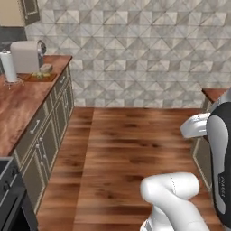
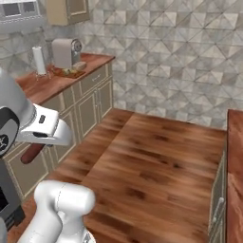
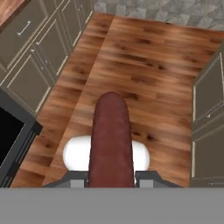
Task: Retrieve the sausage and cheese from the fridge and place them on the cutting board on the counter.
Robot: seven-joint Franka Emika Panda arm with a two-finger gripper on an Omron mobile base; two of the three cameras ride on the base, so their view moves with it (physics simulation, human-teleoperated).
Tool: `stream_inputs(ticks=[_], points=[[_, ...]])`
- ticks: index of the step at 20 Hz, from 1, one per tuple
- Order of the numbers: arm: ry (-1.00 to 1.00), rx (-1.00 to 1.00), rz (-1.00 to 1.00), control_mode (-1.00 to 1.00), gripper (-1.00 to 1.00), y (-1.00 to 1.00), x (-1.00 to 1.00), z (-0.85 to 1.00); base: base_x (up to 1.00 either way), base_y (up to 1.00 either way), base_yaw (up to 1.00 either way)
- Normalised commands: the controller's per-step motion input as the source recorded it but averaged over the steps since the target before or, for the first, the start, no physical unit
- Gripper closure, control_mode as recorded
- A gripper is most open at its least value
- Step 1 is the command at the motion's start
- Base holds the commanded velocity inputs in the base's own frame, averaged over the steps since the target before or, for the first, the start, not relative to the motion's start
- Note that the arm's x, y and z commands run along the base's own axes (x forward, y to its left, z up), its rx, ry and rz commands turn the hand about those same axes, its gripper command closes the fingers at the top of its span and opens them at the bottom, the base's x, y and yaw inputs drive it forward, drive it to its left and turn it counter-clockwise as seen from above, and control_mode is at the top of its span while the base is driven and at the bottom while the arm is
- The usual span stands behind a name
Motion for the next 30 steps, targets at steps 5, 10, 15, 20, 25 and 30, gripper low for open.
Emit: stream_inputs(ticks=[5, 10, 15, 20, 25, 30], points=[[0.00, 0.00, 0.00, 1.00, 1.00, 0.00, 0.00, 0.00, 1.00, 0.00, 0.08], [0.00, 0.00, 0.00, 1.00, 1.00, 0.00, 0.00, 0.00, 1.00, 0.02, 0.18], [0.00, 0.00, 0.00, 1.00, 1.00, 0.00, 0.00, 0.00, 1.00, 0.00, 0.25], [0.00, 0.00, 0.00, 1.00, 1.00, 0.00, 0.00, 0.00, 1.00, 0.00, 0.30], [0.00, 0.00, 0.00, 1.00, 1.00, 0.00, 0.00, 0.00, 1.00, 0.00, 0.33], [0.00, 0.00, 0.00, 1.00, 1.00, 0.00, 0.00, 0.00, 1.00, 0.00, 0.36]])
